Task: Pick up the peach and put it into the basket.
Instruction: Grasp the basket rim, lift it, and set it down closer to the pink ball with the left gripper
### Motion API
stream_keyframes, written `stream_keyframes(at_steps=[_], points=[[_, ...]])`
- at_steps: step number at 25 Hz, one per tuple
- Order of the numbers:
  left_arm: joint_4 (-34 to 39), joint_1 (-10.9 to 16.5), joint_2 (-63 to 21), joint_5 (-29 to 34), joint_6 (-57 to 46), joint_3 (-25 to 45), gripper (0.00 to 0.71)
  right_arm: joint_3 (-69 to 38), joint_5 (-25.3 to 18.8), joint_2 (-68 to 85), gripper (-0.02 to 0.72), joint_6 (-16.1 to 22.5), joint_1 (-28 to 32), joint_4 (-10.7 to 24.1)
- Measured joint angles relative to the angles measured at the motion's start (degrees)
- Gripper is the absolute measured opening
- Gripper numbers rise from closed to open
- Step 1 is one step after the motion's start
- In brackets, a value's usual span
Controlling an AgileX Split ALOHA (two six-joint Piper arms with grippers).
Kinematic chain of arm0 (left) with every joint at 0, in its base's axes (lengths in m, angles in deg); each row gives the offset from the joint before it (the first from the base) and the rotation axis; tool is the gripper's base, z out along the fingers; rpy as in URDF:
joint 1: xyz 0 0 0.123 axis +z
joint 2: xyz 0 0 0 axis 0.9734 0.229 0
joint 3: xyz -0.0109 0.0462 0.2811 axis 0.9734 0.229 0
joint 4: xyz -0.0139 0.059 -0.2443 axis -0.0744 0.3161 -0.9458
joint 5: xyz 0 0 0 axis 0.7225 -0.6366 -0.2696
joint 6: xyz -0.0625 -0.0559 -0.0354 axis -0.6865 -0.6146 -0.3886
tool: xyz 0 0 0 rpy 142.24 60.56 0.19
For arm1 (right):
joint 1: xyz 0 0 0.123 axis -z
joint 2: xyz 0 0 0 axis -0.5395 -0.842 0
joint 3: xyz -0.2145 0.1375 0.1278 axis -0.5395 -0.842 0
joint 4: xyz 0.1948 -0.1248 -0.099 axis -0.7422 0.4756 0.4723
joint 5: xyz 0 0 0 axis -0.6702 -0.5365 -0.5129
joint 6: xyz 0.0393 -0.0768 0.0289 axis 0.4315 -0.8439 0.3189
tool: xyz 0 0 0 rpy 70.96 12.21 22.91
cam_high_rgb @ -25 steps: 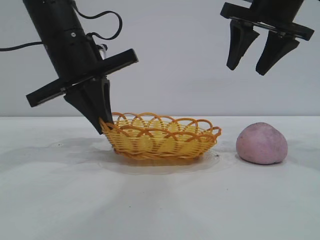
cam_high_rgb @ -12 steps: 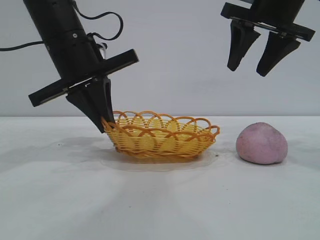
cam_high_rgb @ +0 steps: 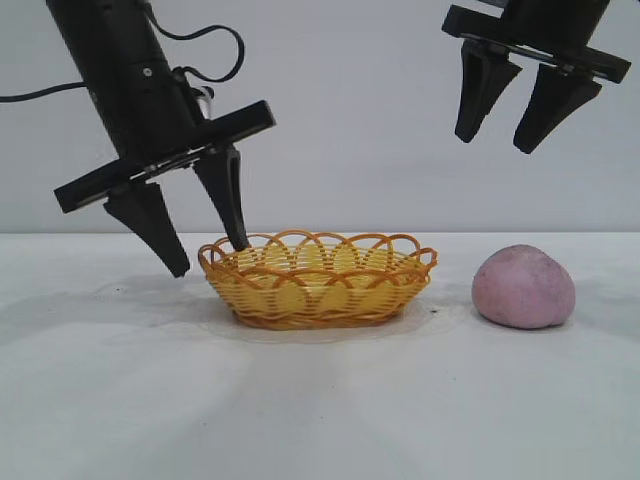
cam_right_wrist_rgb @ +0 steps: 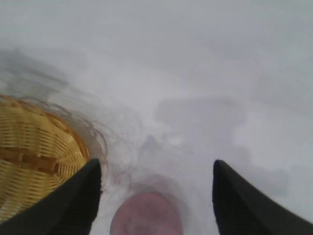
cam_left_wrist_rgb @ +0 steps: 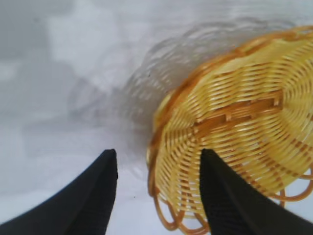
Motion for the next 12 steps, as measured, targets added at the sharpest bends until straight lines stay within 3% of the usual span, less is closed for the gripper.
stream_keyframes(at_steps=[2,9,12], points=[[1.4,0.0,0.0,1.1,0.0,-0.2,0.339,0.0,0.0,0.0,0.424,0.0,0.0,0.0],[10.2,0.0,-1.2,10.6,0.0,-7.1,0.615,0.0,0.0,0.0,0.424,0.0,0.0,0.0],[15.0,0.0,-1.2,15.0,0.0,-10.8,0.601,0.0,0.0,0.0,0.424,0.0,0.0,0.0]])
